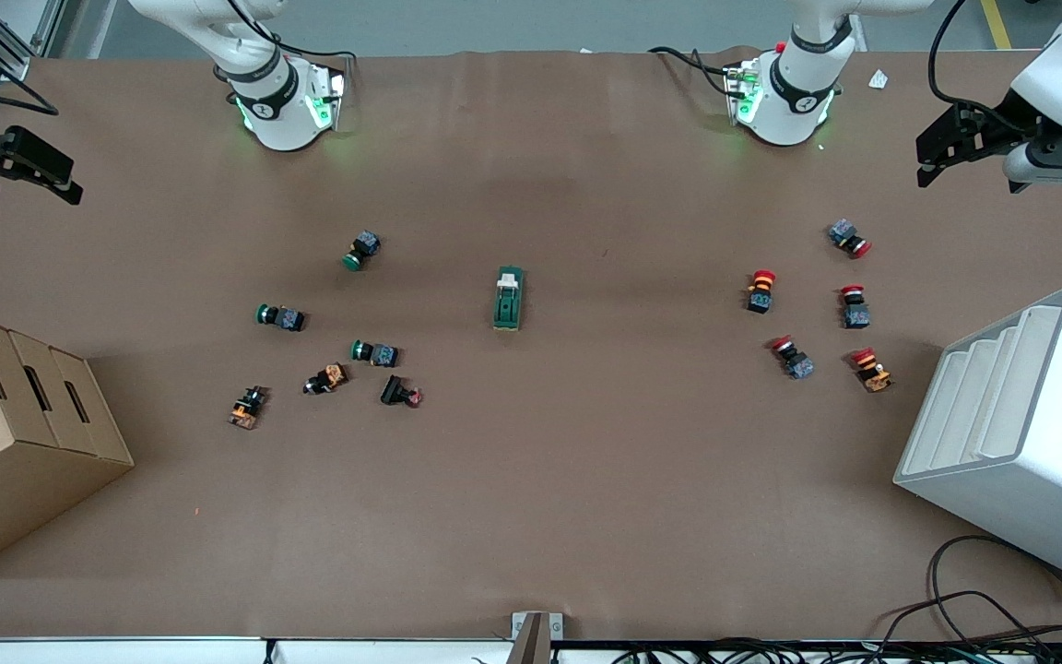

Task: Close load switch with both arms
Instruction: 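Move the left gripper over the green load switch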

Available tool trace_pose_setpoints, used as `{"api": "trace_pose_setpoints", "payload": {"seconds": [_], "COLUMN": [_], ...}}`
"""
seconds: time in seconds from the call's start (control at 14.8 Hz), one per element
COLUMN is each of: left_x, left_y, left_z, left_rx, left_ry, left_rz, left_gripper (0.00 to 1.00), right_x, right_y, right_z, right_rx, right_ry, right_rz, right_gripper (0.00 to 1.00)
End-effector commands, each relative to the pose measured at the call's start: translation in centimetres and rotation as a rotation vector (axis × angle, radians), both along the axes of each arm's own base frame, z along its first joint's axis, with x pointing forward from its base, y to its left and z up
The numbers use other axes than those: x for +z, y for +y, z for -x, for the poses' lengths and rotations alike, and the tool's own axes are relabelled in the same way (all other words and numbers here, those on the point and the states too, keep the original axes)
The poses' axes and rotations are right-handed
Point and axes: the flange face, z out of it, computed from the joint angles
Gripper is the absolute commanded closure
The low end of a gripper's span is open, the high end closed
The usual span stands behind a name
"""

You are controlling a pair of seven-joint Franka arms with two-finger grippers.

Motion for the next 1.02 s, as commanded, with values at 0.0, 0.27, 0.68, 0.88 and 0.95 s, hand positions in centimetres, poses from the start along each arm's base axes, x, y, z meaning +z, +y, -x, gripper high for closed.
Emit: {"api": "trace_pose_setpoints", "payload": {"seconds": [0.0,0.27,0.68,0.88,0.95], "left_x": [0.3,-0.6,-4.6,-6.1,-7.0], "left_y": [0.2,-0.6,-10.6,-18.6,-21.7], "left_z": [0.0,-0.7,-1.5,0.8,1.7], "left_rx": [-0.004,-0.01,-0.104,-0.089,-0.092], "left_ry": [0.01,0.031,0.07,0.087,0.085], "left_rz": [0.011,0.05,0.134,0.123,0.12], "left_gripper": [0.0,0.0,0.0,0.0,0.0], "right_x": [0.3,0.3,0.2,0.3,0.3], "right_y": [0.3,0.1,0.1,0.1,0.2], "right_z": [0.8,0.8,0.9,1.0,1.0], "right_rx": [0.004,0.001,0.001,0.001,0.003], "right_ry": [-0.009,-0.009,-0.004,-0.004,-0.001], "right_rz": [-0.011,-0.011,-0.011,-0.011,-0.011], "right_gripper": [0.0,0.0,0.0,0.0,0.0]}}
